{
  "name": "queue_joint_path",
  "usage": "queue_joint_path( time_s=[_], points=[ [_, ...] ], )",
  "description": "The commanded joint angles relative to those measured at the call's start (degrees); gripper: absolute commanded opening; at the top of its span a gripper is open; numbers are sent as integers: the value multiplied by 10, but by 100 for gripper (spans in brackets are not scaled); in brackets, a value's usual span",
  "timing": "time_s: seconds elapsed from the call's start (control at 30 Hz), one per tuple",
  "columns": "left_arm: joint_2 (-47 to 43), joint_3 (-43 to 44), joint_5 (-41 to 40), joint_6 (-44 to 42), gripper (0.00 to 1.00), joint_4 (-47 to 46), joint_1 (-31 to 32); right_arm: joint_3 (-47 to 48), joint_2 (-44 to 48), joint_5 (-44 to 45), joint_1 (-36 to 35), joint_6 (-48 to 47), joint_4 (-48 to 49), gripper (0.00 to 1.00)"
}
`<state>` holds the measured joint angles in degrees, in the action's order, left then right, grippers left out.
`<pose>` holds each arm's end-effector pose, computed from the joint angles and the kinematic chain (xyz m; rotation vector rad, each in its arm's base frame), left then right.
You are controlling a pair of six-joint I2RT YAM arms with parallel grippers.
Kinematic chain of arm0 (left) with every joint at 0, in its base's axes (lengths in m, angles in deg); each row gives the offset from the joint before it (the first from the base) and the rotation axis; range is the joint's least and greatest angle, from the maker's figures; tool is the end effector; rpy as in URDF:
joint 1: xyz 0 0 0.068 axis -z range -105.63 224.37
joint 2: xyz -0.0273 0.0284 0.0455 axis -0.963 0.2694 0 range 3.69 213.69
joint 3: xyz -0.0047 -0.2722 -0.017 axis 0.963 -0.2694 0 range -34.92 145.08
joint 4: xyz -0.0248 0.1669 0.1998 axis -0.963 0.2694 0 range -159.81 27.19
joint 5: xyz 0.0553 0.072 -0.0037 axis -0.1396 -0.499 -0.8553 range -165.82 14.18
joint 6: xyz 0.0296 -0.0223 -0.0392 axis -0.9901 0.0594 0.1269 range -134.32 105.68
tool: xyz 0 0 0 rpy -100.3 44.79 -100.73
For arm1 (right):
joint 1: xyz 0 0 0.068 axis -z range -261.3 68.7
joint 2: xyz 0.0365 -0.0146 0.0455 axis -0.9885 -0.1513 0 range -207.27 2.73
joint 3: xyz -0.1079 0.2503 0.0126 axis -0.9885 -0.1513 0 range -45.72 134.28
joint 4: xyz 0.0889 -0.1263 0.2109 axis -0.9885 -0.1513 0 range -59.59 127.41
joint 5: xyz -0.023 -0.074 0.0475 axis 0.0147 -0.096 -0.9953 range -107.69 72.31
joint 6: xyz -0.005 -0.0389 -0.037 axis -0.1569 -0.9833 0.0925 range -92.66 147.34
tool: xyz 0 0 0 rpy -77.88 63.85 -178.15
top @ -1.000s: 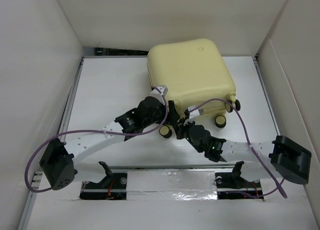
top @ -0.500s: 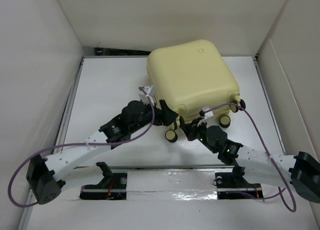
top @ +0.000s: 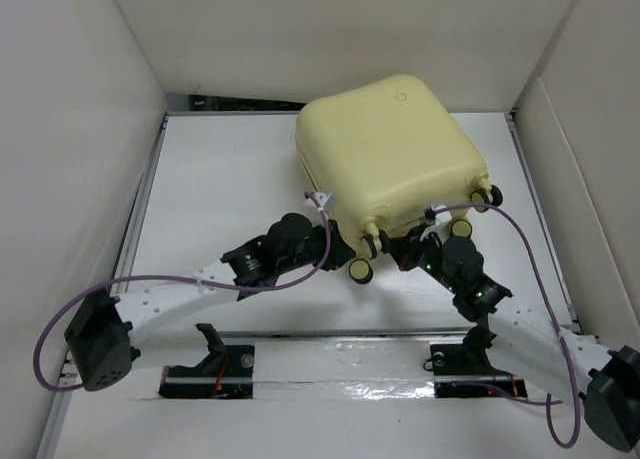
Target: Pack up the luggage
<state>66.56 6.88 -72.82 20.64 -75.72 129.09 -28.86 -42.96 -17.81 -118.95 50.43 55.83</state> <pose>0.1462 -0.2096 0.2876 0.3815 1.9572 -1.1125 0.1479 0.1141 0.2171 -0.2319 1.8025 0.7671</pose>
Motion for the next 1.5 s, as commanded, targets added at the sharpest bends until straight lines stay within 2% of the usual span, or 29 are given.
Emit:
queue_joint_path(
  time_s=[0.0,0.1,0.27,0.57,0.77,0.87,0.9,1.0,1.03,1.1,1.13,1.17,1.27,1.33,1.47],
  points=[
    [35,61,38,-18,9,-68,7,12,23,11,47,-37,43,0],
    [80,98,53,-28,9,-81,7,-12,7,6,47,-18,62,0],
    [144,151,82,-37,8,-97,12,-43,-10,20,-8,9,114,0],
    [236,234,81,-35,5,-121,12,-78,-15,133,-130,70,165,0],
    [300,306,75,-33,0,-126,12,-68,-84,232,-238,102,237,0],
    [293,323,68,-42,0,-97,12,-49,-86,274,-254,97,200,0],
    [261,299,59,-45,0,-102,12,-39,-81,290,-254,99,176,0],
    [177,229,5,-49,11,-90,12,-41,-53,323,-246,89,135,0],
    [155,211,-24,-49,22,-83,12,-43,-47,319,-237,88,117,0],
    [90,153,-57,-45,35,-59,12,-47,-35,296,-210,81,111,0],
    [68,134,-75,-42,47,-52,12,-49,-32,288,-201,78,108,0],
    [49,117,-83,-35,51,-45,12,-50,-31,283,-192,74,106,0],
    [-5,68,-90,-24,52,-7,12,-44,-29,250,-159,57,102,0],
    [-18,38,-57,-14,51,2,17,-40,-30,238,-146,49,100,0],
    [11,7,17,11,52,-59,30,-37,-45,230,-139,49,113,0]
  ],
)
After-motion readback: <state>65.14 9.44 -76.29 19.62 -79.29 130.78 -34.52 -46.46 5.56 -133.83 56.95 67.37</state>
